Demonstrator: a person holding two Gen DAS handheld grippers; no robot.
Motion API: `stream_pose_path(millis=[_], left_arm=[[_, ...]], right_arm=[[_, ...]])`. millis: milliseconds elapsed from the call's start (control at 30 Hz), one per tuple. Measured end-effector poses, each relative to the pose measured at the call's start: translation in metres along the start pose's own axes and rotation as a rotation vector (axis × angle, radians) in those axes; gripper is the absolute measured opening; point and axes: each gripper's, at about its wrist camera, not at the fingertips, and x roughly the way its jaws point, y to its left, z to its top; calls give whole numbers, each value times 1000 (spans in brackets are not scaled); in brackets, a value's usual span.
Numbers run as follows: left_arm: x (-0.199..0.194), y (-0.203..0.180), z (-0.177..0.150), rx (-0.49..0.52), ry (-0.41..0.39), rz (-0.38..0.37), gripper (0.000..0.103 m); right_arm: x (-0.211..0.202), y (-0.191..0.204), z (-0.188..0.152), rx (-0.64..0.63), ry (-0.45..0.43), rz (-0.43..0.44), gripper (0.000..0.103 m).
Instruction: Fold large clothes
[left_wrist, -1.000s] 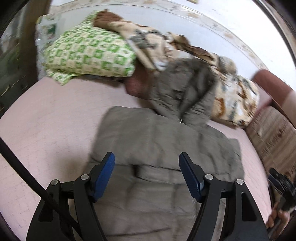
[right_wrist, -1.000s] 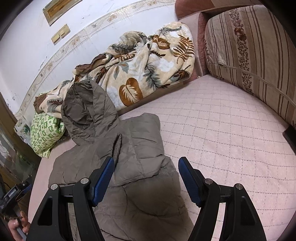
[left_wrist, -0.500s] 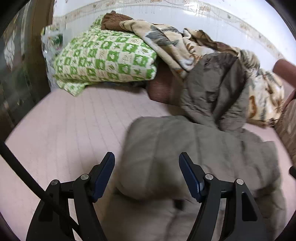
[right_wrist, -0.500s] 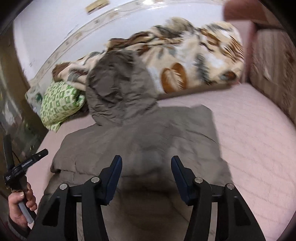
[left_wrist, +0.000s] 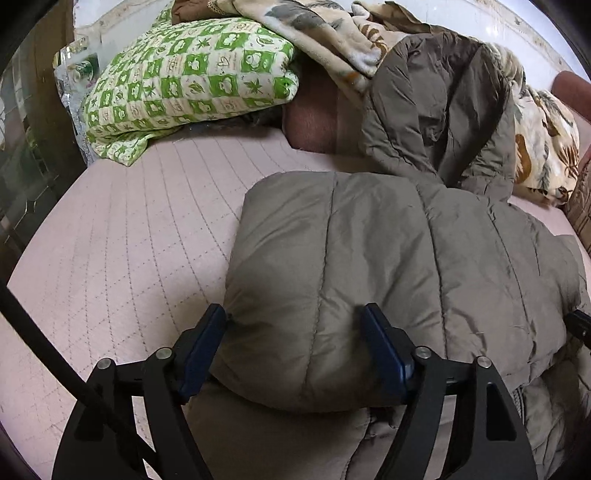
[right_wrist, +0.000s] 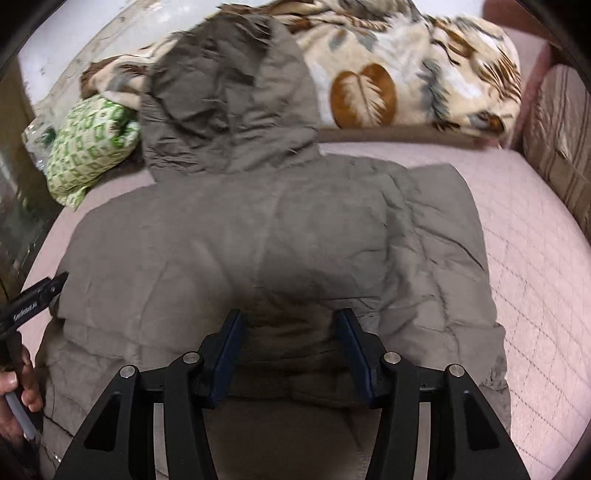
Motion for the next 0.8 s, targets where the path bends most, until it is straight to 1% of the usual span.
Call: stream_pose_path(millis=[67, 167, 200, 267, 367, 400, 467, 533, 633, 733, 800], left_arm=[[2, 1, -1, -5, 13, -2, 78], [-5, 5, -1, -31, -4, -9, 78], [-9, 4, 1, -33, -18, -12, 78], [-25, 1, 3, -24, -76, -25, 78], [-46, -10, 6, 5, -156, -51, 78], [-51, -14, 6, 17, -173, -65, 78], [-55, -25, 3, 46, -189, -91, 78], [-50, -38, -2, 93, -173, -95, 78], [-32, -49, -8, 126, -118, -85, 78], [-17, -52, -12, 133, -67, -75, 78], [-12, -52, -13, 129, -47, -80, 80]], right_arm=[[1, -3, -2, 17, 9, 6, 55], [0, -4, -4, 14, 4, 2, 55], [-3, -3, -4, 14, 0, -1, 55], [-11, 1, -1, 16, -23, 10, 56], [-33, 3, 2, 12, -83, 15, 57], [-38, 2, 3, 14, -106, 9, 57], [-41, 1, 3, 19, -118, 5, 57], [-36, -3, 2, 29, -100, 1, 57], [-24, -7, 0, 39, -57, -18, 57], [-16, -9, 0, 40, -39, -34, 58], [-10, -14, -2, 58, -19, -32, 58]])
